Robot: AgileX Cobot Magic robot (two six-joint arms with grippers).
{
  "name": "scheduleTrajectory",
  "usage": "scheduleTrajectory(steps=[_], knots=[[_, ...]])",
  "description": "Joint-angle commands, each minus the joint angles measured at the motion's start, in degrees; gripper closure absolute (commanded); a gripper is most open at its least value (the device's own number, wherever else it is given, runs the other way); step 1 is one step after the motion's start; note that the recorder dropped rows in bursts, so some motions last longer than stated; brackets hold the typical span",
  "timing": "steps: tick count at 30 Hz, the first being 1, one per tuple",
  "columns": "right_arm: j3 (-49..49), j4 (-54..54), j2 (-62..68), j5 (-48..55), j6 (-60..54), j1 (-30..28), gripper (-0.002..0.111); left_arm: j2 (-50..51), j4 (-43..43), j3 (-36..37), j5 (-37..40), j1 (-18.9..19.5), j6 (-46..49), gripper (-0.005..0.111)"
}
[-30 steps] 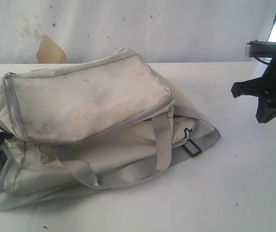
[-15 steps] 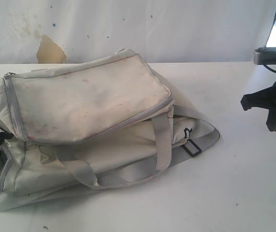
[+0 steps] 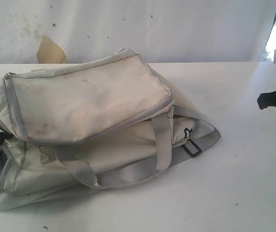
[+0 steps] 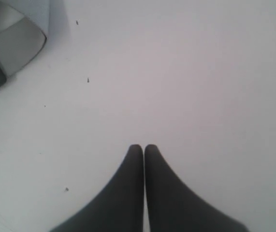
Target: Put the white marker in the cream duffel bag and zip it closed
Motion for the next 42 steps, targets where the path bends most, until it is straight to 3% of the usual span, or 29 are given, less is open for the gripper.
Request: scheduleTrajectory(steps=[1,16,42], knots=[[0.21,-0.18,-3.63,-0.12,-0.54,-0.23,0.108,-2.81,0.34,0.09,-0.61,-0.29,-0.13,0.107],[0.21,-0.18,-22.31,-2.19,-0.43,-0.23,0.108,-18.98,0.34,0.09,-0.6,-0.29,-0.13,0.107],[0.21,-1.0,-67.04,4.63,-1.96,-0.23,0.108,-61.35,1.51,0.09,4.76,-0.29,-0.24,0.107]])
